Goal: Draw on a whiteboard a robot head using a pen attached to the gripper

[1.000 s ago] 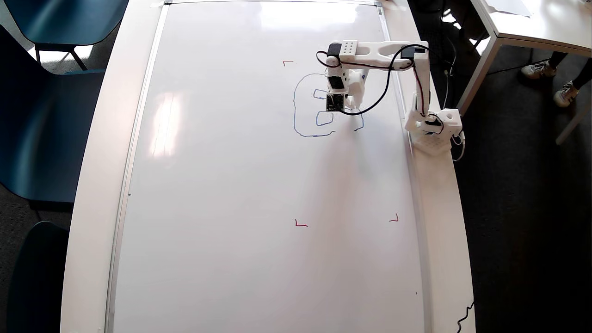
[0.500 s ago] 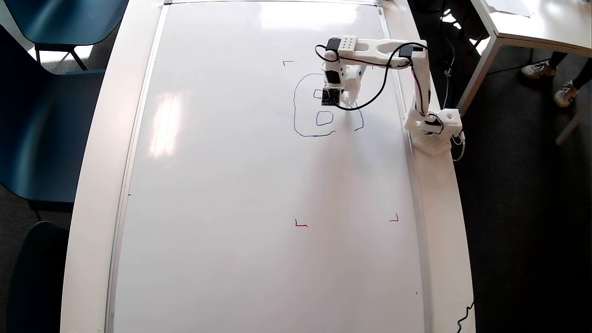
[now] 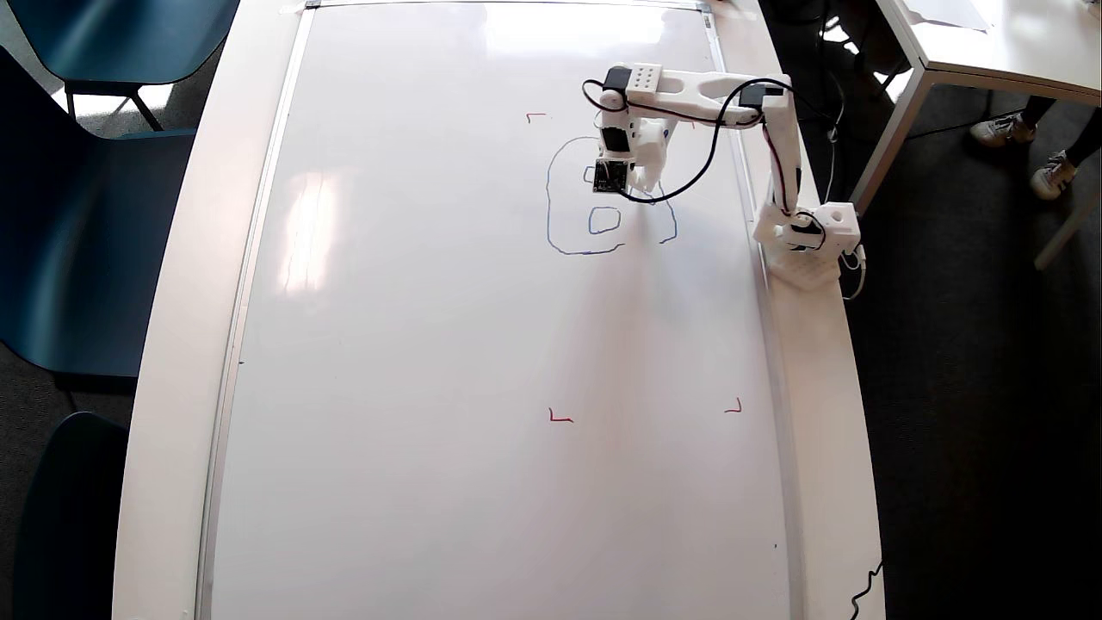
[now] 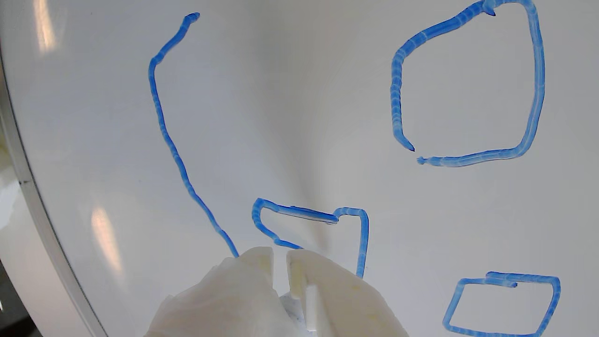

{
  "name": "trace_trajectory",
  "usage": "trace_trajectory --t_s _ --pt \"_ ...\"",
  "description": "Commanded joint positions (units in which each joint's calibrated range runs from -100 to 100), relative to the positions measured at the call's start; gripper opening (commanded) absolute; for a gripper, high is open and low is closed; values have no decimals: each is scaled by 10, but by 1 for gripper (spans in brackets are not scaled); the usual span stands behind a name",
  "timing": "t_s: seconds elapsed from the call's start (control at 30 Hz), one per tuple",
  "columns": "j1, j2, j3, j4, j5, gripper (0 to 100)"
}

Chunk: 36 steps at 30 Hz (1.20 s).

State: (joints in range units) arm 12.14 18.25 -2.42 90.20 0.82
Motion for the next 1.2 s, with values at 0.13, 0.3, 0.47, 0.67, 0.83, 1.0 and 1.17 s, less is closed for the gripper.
trace_trajectory --t_s 0.13,0.3,0.47,0.67,0.83,1.0,1.17 --pt "-13 -142 -80 9 -29 1" --pt "-39 -57 -172 9 -31 1" --pt "-60 48 -276 10 -31 1" --pt "-87 130 -374 10 -31 1" --pt "-89 170 -433 21 -31 1" --pt "-89 219 -505 22 -26 1" --pt "-89 247 -509 21 -26 1"
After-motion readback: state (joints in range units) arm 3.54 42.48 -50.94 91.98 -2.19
